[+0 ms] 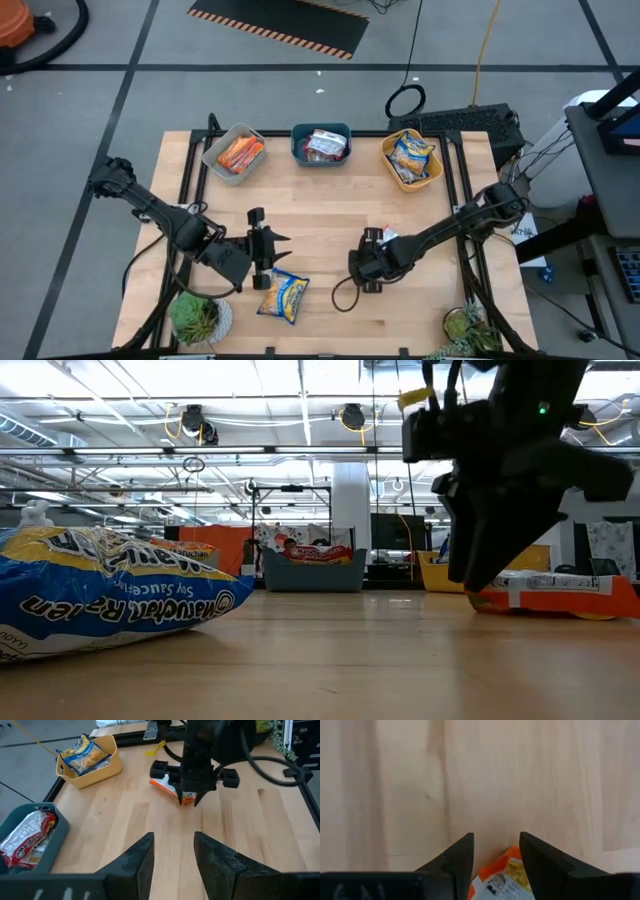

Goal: Sort Maruchan noodles
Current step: Put the orange noodle pack into the blue bin

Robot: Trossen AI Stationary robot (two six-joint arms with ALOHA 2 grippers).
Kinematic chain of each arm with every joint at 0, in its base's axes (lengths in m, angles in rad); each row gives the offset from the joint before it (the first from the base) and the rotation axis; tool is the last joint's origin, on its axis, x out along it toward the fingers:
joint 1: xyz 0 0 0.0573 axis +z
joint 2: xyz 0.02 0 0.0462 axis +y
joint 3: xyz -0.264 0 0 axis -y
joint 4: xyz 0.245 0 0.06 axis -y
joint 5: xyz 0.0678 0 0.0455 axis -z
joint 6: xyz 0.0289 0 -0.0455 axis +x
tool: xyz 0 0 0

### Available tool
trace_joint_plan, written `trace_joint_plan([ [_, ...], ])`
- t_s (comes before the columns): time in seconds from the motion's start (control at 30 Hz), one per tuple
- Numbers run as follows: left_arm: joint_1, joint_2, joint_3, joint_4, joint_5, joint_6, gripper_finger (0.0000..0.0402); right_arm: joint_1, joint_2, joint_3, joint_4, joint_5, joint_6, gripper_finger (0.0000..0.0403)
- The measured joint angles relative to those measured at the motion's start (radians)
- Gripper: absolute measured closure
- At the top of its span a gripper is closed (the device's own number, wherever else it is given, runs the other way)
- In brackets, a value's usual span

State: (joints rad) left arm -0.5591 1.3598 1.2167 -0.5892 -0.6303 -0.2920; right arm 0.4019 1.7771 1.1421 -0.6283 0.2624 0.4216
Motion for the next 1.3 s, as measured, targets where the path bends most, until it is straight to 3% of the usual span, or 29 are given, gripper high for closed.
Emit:
trace_joint_plan([
  [0.17,0.0,0.0,0.0,-0.006,0.0,0.001,0.0256,-0.012,0.0,-0.026,0.028,0.009,-0.053,0.025],
  [0.43,0.0,0.0,0.0,-0.01,0.0,0.007,0.0256,-0.013,-0.001,-0.018,0.031,0.107,-0.108,0.025],
  [0.7,0.0,0.0,0.0,-0.012,0.0,0.008,0.0256,-0.031,-0.001,-0.022,0.003,0.001,0.006,0.025],
  [1.1,0.022,0.001,-0.042,0.016,0.0,0.009,0.0256,-0.069,-0.004,-0.095,0.01,-0.031,0.056,0.025],
  [1.3,0.029,0.001,-0.042,0.016,0.0,0.01,0.0256,-0.069,-0.005,-0.099,0.011,-0.04,0.012,0.0287],
])
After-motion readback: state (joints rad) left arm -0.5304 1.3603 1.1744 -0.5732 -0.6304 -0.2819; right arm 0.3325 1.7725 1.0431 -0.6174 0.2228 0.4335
